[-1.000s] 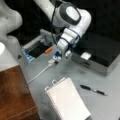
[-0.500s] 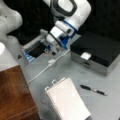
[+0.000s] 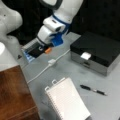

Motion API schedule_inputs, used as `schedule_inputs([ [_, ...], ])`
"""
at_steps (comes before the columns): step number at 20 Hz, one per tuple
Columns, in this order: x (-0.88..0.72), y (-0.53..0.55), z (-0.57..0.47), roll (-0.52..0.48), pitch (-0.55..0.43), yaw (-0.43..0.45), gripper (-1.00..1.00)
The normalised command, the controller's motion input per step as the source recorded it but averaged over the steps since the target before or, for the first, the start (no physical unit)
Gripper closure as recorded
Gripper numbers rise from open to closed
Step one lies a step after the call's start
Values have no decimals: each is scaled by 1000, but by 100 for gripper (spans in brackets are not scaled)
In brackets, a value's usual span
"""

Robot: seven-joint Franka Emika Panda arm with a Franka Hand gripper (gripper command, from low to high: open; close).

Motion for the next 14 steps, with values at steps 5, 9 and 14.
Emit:
schedule_inputs([
  [5,-470,-134,-195,600,-464,35,-100],
  [9,-540,171,-238,289,-484,-17,-100],
  [14,-596,380,-182,118,-382,-9,-100],
])
